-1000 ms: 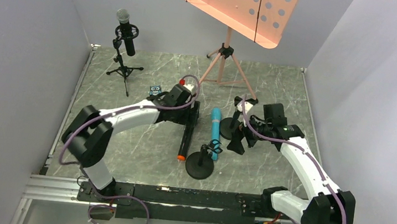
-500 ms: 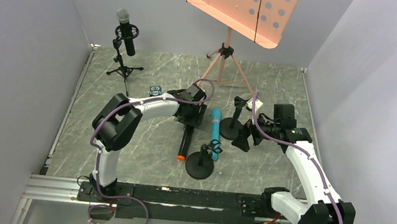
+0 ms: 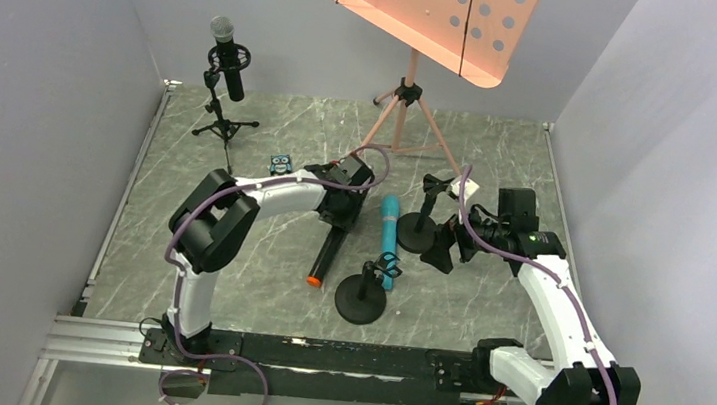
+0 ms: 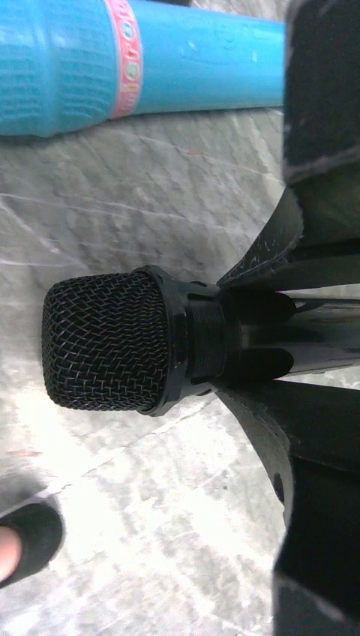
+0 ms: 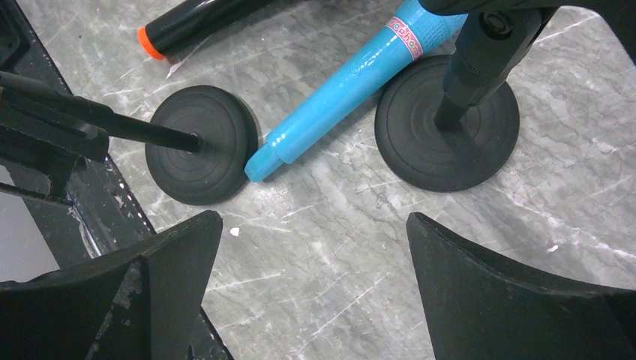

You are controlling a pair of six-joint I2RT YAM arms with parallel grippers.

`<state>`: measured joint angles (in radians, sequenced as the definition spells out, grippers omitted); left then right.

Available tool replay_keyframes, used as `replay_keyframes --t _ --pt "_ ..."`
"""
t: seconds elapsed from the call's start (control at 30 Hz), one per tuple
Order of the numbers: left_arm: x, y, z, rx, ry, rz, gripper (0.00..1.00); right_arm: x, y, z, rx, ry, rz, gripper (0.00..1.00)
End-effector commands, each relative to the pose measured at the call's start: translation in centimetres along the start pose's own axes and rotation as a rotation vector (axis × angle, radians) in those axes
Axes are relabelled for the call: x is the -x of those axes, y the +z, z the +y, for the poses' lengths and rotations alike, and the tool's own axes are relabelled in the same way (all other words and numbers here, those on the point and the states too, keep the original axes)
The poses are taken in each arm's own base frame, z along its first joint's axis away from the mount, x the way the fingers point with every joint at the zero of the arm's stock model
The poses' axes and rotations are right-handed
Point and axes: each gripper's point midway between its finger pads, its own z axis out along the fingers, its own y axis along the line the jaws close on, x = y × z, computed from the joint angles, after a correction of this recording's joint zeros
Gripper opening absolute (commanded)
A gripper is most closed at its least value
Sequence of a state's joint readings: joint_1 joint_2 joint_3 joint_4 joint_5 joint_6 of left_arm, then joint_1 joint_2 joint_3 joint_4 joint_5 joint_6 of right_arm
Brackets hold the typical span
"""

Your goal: Attach the microphones to the stand

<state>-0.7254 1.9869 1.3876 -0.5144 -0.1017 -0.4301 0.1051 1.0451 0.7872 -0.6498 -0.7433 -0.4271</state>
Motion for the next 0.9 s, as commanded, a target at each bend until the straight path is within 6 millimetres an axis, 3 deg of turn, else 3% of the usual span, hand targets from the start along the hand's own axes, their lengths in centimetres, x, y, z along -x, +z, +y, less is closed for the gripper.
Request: replay_keyframes --t 0.0,0.07,0.23,0.37,0.43,0.57,0.73,0.87 --pt "0.8 -3.1 -0.7 -0.058 0.013 -0.088 0.07 1.7 -0.6 0.3 0.009 -0.052 -0.06 1.0" --pt "1.6 -5.0 -0.8 -0.086 0.009 -0.151 0.0 1.7 -0.8 0.4 0.014 -0.055 -0.063 1.0" --pt "2.9 -10.7 -0.4 -0.142 0.0 -0.326 0.0 1.9 -1.0 0.8 0.026 -0.075 -0.073 1.0" --pt "4.2 -16.7 -0.2 -0.21 -0.005 -0.499 0.0 2.6 -1.7 1.1 0.026 -0.127 -0.097 1.0" --pt "4.8 -19.8 0.0 -0.244 -0.007 -0.588 0.0 3.6 -2.4 1.2 0.012 -0.162 -0.109 1.0" --pt "6.6 -26.9 -0.2 -0.339 0.002 -0.819 0.0 7.6 -5.0 1.9 0.004 -0.267 -0.135 1.0" --pt "8.8 -36.5 -2.0 -0.54 0.014 -1.109 0.0 11.6 -6.8 6.1 0.24 -0.305 -0.202 1.0" --pt "10.1 -42.0 -5.1 -0.717 0.046 -1.245 0.0 13.8 -6.3 9.3 0.433 -0.29 -0.262 1.0"
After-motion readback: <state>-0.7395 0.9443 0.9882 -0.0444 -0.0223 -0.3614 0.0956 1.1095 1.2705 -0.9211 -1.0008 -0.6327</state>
